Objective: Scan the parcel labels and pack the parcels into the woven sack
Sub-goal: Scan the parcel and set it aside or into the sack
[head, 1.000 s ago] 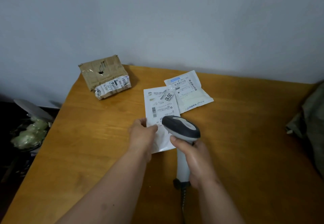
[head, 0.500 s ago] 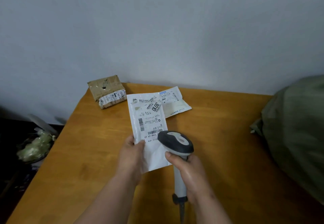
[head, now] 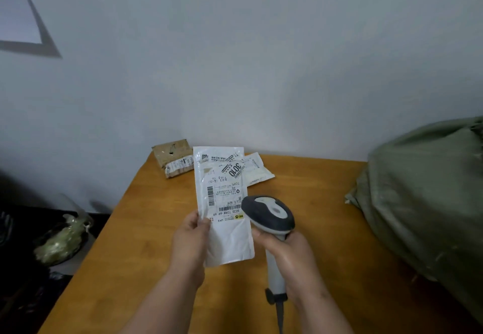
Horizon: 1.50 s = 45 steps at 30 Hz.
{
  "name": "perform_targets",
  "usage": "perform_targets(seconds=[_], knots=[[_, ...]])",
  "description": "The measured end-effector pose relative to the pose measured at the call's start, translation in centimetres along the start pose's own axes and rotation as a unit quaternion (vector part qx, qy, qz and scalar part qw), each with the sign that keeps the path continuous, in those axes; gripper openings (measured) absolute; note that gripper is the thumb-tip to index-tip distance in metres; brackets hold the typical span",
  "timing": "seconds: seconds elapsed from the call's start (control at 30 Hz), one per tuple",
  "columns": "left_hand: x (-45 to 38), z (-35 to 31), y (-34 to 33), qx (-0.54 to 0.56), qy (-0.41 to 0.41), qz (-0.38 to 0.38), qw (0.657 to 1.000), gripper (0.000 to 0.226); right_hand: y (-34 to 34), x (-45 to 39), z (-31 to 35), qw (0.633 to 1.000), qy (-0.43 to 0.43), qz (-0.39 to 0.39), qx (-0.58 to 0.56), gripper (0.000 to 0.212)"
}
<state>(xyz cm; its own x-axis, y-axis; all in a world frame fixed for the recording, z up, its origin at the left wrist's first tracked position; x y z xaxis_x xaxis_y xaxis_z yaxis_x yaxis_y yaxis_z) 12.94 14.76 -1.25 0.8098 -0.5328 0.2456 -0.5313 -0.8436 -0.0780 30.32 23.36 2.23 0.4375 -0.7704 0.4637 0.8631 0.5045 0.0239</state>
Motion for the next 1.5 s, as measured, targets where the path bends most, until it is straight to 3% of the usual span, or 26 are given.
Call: perform_targets(seconds=[0.5, 0.67, 0.83, 1.13, 1.33, 1.5], knots=[[9.0, -3.3, 7.7, 0.041, -0.049, 0.006, 0.998, 0.025, -3.4, 12.7, -0.4, 0.997, 0.064, -0.017, 0.031, 0.018], [10.9, -4.3, 8.6, 0.057, -0.072, -0.014, 0.996, 0.028, -3.6, 15.5, 0.5, 0.993, 0.115, 0.005, 0.039, 0.035], [12.1, -5.4, 8.4, 0.057, -0.086, -0.027, 0.994, 0.027, -3.2, 16.9, 1.2, 0.989, 0.135, 0.04, 0.033, 0.043], [14.3, -4.5, 5.3, 0.073, -0.068, -0.035, 0.994, 0.025, -0.3, 17.7, 2.1, 0.986, 0.14, 0.078, 0.035, 0.039], [14.8, -4.6, 4.2, 0.073, -0.076, -0.046, 0.993, 0.025, 1.3, 17.7, 2.2, 0.985, 0.152, 0.071, 0.051, 0.037], [14.9, -4.9, 3.4, 0.088, -0.079, -0.046, 0.992, 0.024, 2.1, 16.9, 2.0, 0.985, 0.144, 0.068, 0.066, 0.048]])
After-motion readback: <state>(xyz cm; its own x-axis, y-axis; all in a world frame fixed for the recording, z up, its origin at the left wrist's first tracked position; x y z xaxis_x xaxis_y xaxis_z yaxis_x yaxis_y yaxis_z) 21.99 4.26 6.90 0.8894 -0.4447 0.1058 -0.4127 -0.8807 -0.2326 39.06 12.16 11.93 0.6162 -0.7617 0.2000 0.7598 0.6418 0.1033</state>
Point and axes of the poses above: each hand's wrist, its own x-axis away from the middle knuckle, its own y-axis out of the back of the hand, z = x × y, the point moved 5 cm from there along -x, towards the middle knuckle, and after that the axes turned 9 degrees about -y, right-handed, at the moved point
